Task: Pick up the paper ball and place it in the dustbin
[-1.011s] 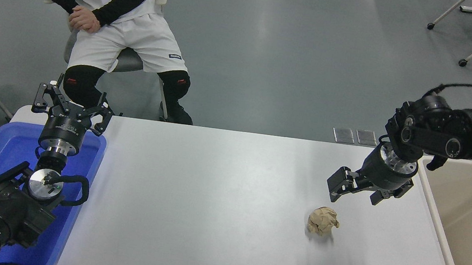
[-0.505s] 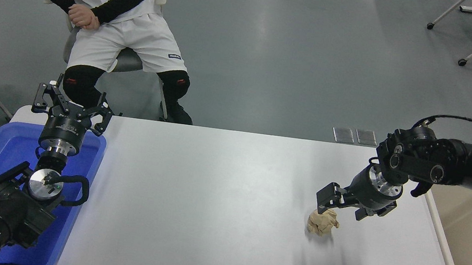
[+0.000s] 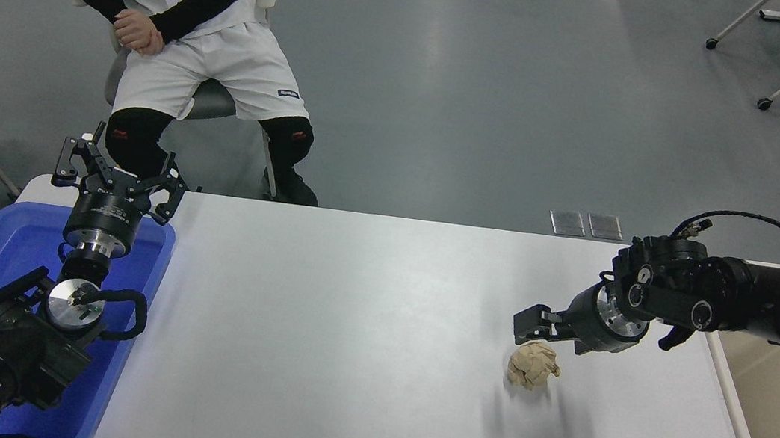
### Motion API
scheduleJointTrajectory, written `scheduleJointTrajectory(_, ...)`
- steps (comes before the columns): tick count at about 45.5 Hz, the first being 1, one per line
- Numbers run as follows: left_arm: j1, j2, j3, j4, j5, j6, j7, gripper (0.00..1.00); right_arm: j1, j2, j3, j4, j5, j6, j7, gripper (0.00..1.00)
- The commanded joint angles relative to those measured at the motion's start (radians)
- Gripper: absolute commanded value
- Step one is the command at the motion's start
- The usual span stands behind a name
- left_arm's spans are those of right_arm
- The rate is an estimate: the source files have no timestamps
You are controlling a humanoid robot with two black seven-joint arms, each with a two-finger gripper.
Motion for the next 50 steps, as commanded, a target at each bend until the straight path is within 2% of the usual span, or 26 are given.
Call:
scheduleJointTrajectory(1, 0.000, 0.000, 0.000, 0.000, 0.000, 0.000, 0.000, 0.99, -0.045, 0.037, 0.033, -0.032, -0.017, -0.043, 0.000, 1.00)
scheduleJointTrajectory(14, 0.000, 0.000, 0.001, 0.000, -0.001, 0.000, 0.000, 0.99, -0.077, 0.046, 0.033, -0.066, -0.025, -0.052, 0.000, 1.00)
scheduleJointTrajectory(32, 0.000, 0.000, 0.000, 0.000, -0.001, 0.000, 0.000, 0.99, -0.109, 0.046, 0.030, -0.073, -0.115, -0.097, 0.000, 1.00)
scheduleJointTrajectory(50, 0.000, 0.000, 0.000, 0.000, 0.000, 0.000, 0.000, 0.99, -0.126, 0.046, 0.034, -0.086, -0.115, -0.125, -0.002, 1.00)
